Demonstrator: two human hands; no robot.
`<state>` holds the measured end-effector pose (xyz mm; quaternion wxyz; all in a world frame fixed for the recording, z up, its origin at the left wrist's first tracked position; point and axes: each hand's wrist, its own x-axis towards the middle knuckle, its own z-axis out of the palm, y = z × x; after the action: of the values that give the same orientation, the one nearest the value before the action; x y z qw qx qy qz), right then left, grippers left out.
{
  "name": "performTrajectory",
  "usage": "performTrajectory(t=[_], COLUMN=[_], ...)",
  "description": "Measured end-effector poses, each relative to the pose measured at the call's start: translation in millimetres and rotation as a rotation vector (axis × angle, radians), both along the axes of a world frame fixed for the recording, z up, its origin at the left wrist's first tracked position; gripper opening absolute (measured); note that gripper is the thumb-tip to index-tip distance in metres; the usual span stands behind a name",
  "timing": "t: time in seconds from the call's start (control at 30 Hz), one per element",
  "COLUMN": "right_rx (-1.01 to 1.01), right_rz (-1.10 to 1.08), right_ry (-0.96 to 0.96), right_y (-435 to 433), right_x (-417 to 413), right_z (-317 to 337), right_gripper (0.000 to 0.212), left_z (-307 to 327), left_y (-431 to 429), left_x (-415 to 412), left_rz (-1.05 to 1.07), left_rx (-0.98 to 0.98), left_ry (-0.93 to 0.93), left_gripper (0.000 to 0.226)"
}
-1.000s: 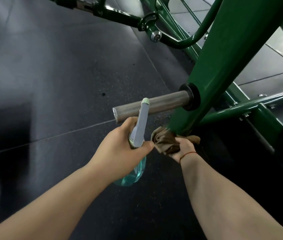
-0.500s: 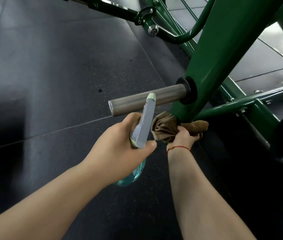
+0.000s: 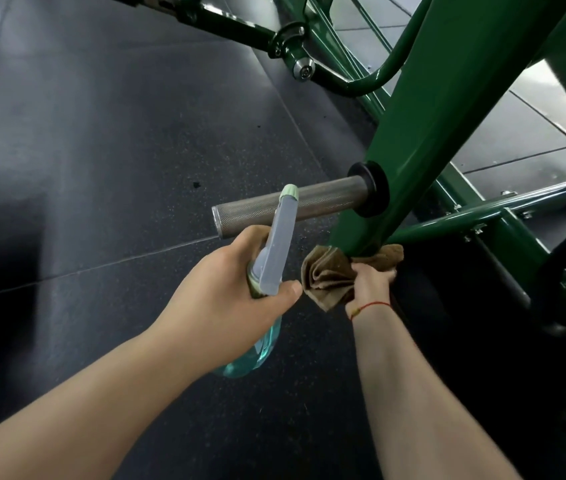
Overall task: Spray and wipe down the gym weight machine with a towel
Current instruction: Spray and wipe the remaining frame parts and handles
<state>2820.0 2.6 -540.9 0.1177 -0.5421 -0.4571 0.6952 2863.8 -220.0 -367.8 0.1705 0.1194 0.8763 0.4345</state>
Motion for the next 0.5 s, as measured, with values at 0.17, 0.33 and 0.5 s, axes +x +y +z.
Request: performTrajectory(t=[0.17,0.33,0.5], right_rx=[0.238,0.444,0.338], right_rz=[-0.167,-0.157,-0.068], right_ry=[0.12,-0.026,-0.098], right_y=[-22,-40,-40], right_x=[-6,-13,-11], right_z=[35,37,20], right_gripper=[0.086,0.091,0.088], left_z=[-6,-7,-6], left_y=[9,16,14], left_x=[-4,-3,-6], left_rz=[0.0,-0.026,0.003], left_rx=[0.029,0.081,0.077], left_ry=[-0.015,-0.03,0.0], left_gripper=[0.04,0.041,0.04])
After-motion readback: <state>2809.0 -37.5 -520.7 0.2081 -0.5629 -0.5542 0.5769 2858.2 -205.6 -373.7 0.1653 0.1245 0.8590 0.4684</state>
